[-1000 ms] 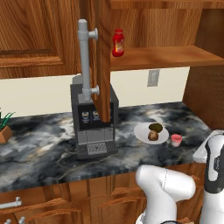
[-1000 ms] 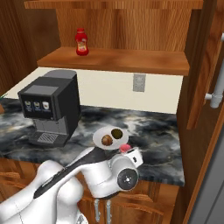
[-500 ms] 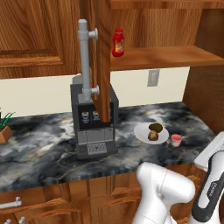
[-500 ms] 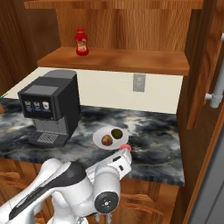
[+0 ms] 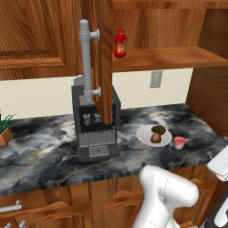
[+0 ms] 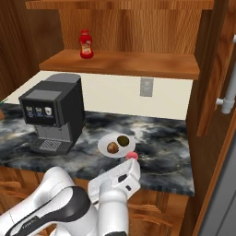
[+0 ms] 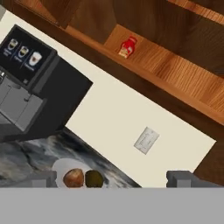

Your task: Pick the avocado and bread from the counter and place them on the plate. Then pick the jam from the cabinet and place it next to the plate. Lastly close the cabinet door.

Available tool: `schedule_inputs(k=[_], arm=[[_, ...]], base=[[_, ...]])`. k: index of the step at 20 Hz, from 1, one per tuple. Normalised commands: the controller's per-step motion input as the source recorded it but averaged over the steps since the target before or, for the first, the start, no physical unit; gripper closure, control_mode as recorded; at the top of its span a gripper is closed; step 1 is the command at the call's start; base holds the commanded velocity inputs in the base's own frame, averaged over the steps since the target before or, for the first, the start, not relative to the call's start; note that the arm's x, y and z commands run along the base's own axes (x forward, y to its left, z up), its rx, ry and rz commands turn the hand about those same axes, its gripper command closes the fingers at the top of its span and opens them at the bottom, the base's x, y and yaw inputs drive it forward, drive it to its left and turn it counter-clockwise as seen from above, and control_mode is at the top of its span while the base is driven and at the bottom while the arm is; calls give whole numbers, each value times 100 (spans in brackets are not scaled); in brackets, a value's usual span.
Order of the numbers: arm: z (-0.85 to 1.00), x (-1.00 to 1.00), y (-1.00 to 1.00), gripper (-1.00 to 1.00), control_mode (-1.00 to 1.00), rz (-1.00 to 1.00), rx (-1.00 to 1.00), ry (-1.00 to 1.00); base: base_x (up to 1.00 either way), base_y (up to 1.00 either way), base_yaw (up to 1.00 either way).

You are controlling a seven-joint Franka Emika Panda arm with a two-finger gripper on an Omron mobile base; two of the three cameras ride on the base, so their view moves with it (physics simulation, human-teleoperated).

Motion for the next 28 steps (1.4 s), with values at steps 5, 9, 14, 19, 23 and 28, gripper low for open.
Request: schedule_inputs(k=[5, 9, 14, 19, 23, 28], arm=[[37, -33, 0, -100, -100, 0, -7, -23], [33, -55, 0, -100, -100, 0, -21, -17], [26, -46, 0, -100, -100, -2, -14, 0], [10, -18, 0, -100, -100, -5, -20, 24], [8, -34, 0, -100, -100, -18, -33, 3], [1, -60, -6, -100, -100, -17, -17, -10]], base=[[0, 0, 0], [0, 0, 0], [0, 0, 0], [0, 0, 0], [0, 0, 0], [0, 0, 0]])
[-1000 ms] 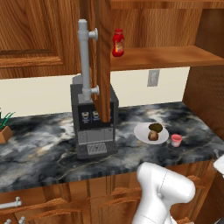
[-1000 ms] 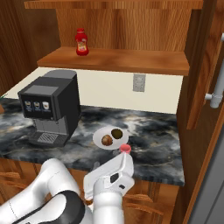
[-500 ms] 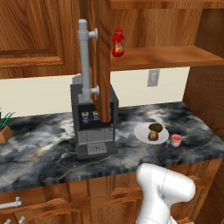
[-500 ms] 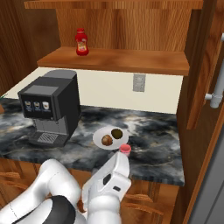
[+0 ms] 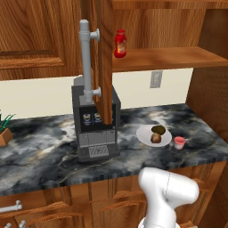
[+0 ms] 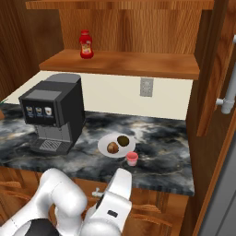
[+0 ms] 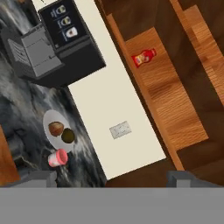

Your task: Pick the avocado and bread from the counter and place them on the plate. Then pick the jam from the cabinet and place it next to the plate. Lastly close the cabinet door.

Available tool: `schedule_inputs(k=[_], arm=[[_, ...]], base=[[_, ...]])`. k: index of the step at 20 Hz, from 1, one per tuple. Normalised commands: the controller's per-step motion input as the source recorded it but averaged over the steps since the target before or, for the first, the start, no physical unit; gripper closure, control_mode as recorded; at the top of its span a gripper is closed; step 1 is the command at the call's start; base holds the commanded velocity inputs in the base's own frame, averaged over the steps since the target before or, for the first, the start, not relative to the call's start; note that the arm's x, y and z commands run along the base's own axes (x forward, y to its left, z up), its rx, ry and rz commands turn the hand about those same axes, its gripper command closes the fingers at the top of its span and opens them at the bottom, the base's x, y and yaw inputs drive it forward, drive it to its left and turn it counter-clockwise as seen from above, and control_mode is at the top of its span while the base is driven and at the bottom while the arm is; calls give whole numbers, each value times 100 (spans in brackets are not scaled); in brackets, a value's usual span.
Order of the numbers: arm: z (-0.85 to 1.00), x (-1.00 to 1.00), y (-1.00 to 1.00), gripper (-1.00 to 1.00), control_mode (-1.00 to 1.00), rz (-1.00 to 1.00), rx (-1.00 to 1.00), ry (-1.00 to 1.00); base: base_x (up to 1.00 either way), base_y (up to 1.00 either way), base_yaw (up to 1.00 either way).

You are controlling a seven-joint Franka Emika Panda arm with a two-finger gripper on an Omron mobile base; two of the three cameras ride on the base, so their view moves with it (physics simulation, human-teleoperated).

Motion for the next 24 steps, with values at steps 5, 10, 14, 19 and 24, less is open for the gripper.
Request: schedule_inputs(k=[5, 10, 14, 19, 24], arm=[[2, -32, -2, -100, -100, -11, -10, -15], [10, -2, -1, -100, -100, -8, -3, -10], [19, 1, 0, -100, -100, -4, 0, -6], [10, 6, -3, -100, -100, -1, 0, -1], [15, 6, -12, -100, -100, 0, 0, -1]], base=[[0, 0, 0], [0, 0, 0], [0, 0, 0], [0, 0, 0], [0, 0, 0]])
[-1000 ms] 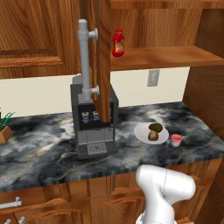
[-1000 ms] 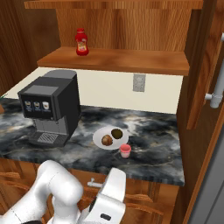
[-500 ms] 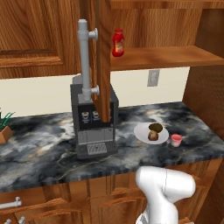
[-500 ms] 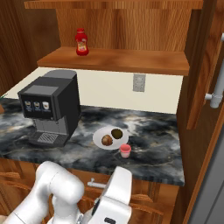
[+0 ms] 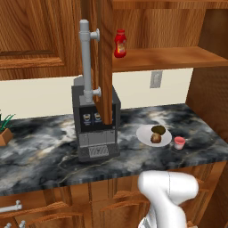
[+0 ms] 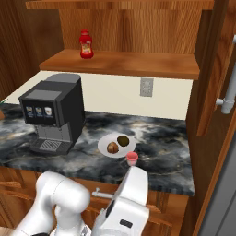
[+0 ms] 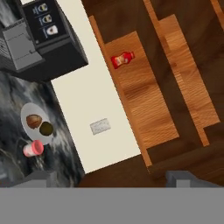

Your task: Pick the avocado and bread from the counter and place them on the plate. Then pick the jam from the cabinet and place it next to the plate. Lastly close the cabinet door.

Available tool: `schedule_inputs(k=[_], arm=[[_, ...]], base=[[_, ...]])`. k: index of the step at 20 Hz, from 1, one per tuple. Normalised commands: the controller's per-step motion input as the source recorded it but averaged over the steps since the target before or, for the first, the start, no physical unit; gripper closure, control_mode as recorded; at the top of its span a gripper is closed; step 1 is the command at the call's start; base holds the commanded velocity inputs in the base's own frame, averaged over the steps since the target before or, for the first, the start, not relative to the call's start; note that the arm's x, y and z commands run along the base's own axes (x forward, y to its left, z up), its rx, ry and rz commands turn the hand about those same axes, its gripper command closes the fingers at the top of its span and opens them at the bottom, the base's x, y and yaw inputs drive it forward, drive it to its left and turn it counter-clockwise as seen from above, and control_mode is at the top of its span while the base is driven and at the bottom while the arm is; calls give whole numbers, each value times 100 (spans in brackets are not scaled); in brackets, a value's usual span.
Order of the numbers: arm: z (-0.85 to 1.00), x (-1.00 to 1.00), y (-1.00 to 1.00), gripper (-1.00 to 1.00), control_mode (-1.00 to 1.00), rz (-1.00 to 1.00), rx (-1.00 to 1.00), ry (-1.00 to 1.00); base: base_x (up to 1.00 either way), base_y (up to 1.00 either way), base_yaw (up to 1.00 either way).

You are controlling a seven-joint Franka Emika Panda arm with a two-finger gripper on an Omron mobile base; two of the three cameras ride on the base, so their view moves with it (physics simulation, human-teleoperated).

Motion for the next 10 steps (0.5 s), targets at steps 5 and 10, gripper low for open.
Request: schedule_inputs(k=[5, 10], arm=[[10, 0, -19, -100, -100, 0, 0, -5], [7, 3, -11, -100, -100, 0, -1, -3]], base=[[0, 0, 0], [0, 0, 0]])
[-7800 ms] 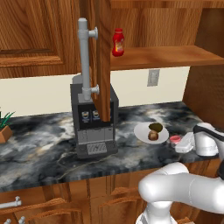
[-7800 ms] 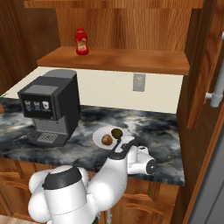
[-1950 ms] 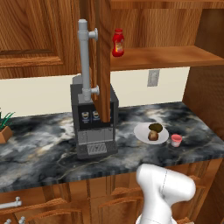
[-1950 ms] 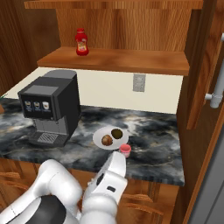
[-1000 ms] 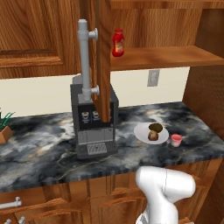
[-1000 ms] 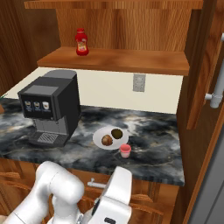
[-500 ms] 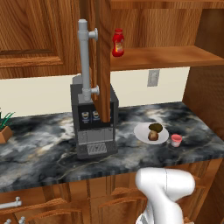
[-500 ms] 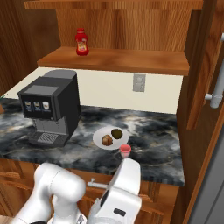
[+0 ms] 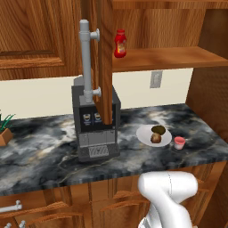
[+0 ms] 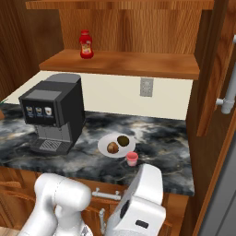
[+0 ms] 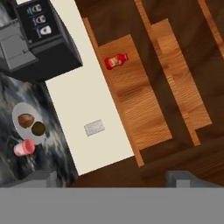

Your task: Pick the avocado and bread from the counter and place them on the plate. Then pick the jam from the cabinet and place it next to the plate. Lastly close the cabinet door.

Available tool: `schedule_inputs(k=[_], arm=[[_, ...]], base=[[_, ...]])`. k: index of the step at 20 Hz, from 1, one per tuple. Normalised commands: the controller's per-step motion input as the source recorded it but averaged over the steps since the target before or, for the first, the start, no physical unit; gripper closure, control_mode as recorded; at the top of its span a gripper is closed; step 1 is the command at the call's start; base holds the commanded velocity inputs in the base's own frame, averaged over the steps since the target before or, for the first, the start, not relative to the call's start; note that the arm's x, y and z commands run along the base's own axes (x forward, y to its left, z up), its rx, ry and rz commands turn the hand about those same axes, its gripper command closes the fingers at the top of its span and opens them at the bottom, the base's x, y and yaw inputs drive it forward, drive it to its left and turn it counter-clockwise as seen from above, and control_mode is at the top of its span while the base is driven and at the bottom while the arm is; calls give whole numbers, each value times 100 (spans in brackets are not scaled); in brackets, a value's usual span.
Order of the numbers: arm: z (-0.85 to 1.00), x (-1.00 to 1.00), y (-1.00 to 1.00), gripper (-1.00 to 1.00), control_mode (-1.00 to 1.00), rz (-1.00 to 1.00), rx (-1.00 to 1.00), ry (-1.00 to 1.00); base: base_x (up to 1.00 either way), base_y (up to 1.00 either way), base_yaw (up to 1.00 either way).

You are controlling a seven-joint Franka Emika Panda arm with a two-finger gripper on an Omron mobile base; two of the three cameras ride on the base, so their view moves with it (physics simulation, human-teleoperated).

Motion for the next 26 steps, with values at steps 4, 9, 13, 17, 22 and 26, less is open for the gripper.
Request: schedule_inputs(k=[4, 9, 13, 17, 22, 26], arm=[[9, 14, -1, -100, -100, 0, -2, -8], [8, 22, 0, -100, -100, 0, -4, -8], [3, 19, -5, -100, -100, 0, -4, -7], [0, 13, -20, -100, -100, 0, -1, -3], [0, 13, -24, -100, -100, 0, 0, -4], [0, 14, -18, -100, -100, 0, 0, -7]], base=[[0, 0, 0], [0, 0, 0], [0, 0, 0], [0, 0, 0], [0, 0, 0], [0, 0, 0]])
